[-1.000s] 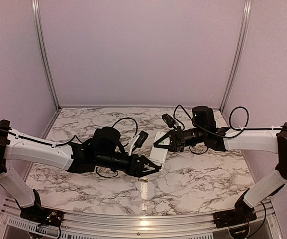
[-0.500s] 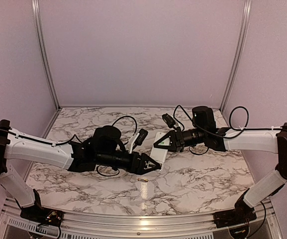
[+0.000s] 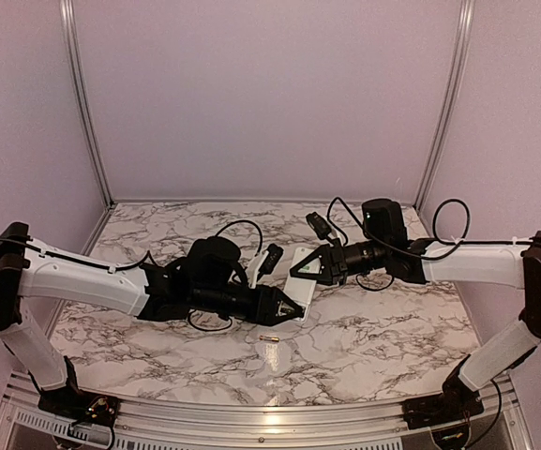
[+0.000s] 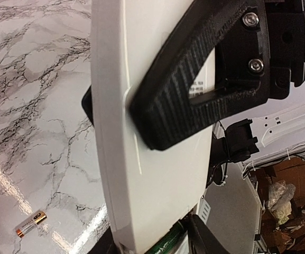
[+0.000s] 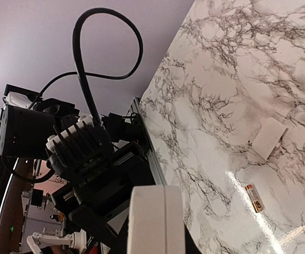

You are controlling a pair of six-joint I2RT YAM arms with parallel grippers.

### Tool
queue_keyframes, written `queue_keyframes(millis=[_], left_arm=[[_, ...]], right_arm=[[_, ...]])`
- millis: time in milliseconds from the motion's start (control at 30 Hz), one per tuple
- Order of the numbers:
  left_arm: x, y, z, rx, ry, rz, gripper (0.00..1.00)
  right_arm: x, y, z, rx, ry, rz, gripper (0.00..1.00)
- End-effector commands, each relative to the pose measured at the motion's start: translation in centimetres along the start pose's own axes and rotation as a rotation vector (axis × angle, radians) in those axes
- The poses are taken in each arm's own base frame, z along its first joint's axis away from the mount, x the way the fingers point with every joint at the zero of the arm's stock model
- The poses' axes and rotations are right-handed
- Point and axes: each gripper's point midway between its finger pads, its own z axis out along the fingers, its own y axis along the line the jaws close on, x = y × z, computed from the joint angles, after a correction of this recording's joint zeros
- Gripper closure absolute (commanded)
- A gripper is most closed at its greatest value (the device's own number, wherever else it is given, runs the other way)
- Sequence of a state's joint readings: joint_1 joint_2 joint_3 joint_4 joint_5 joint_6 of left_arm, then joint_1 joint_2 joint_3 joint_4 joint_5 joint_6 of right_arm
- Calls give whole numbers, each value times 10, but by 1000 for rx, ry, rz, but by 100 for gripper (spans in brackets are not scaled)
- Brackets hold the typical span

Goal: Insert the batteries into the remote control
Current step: Press the battery in the battery compartment.

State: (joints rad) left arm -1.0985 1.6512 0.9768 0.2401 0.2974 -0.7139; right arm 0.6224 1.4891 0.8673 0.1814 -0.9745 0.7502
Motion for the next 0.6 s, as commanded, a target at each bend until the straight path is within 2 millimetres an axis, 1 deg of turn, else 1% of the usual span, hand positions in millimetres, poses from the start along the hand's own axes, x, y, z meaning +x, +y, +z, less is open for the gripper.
queue_keyframes(millis=[0, 200, 333, 433, 500, 533, 567], left_arm=[[14, 26, 7, -107, 53, -9, 63], [22, 36, 8, -145, 78, -15, 70], [22, 39, 9, -183, 99, 36, 70], [20, 38, 6, -194, 103, 93, 66], [15, 30, 1, -169, 88, 128, 60], [10, 26, -3, -158, 73, 146, 56], [5, 22, -7, -147, 57, 171, 49]], right_arm=[[-17, 27, -6, -35, -33, -79, 100], [-18, 34, -7, -47, -33, -116, 100], [-19, 37, -8, -51, -36, -139, 100], [-19, 37, -8, -48, -32, -151, 100], [-18, 36, -8, -45, -25, -155, 100], [-17, 35, -8, -45, -21, -155, 100], [-16, 34, -7, -44, -17, -161, 100]])
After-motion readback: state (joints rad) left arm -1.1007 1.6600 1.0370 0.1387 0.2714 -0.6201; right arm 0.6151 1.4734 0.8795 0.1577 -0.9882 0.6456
